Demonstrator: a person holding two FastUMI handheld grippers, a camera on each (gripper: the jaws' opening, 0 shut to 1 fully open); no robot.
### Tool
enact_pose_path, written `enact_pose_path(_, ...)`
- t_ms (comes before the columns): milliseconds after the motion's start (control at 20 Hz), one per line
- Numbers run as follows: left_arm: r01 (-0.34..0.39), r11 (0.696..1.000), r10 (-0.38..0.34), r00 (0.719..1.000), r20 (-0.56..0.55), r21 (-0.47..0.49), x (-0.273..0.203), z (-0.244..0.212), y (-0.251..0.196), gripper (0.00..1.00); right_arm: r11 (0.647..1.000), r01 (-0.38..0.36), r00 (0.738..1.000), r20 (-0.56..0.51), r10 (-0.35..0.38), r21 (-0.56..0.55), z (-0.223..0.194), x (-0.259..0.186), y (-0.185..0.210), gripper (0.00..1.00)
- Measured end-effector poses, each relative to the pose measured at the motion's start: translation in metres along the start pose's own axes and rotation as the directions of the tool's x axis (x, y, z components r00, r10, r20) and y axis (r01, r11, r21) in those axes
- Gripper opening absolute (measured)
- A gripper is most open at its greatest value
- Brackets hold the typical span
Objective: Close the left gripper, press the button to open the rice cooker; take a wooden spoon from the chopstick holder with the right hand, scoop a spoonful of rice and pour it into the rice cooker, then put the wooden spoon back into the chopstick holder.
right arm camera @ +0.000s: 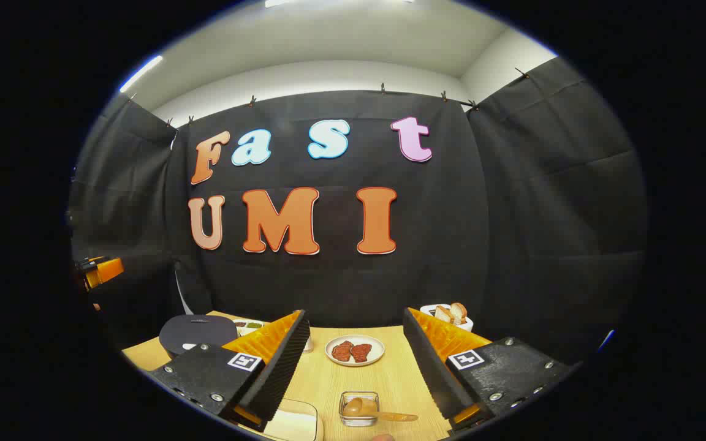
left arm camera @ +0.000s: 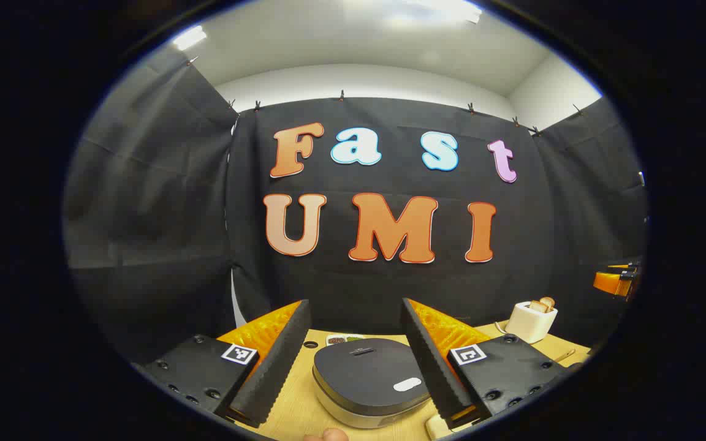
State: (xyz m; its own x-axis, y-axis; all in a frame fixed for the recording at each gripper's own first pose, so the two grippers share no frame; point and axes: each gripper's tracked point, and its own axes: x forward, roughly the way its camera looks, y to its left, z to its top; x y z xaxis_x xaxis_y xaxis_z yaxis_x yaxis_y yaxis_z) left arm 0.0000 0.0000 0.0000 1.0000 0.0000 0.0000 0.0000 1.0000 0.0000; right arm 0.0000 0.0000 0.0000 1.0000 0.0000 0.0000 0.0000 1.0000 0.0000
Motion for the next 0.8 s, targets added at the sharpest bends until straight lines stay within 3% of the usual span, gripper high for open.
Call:
enact_pose_path(350, -0.013, 1.0, 0.013, 1.0, -0.003, -0.01, -0.001, 0.002, 0.006, 0.99, 1.0, -0.013, 1.0, 0.003, 0.013, -0.016, 0.0, 0.002, 0.006, 0.95)
enact_pose_path(800, 0.004, 1.0, -0.004, 1.0, -0.024, -0.014, -0.004, -0.011, -0.002, 0.99, 0.999, 0.027, 1.0, -0.001, -0.027, -0.029, -0.003, 0.002, -0.001, 0.95)
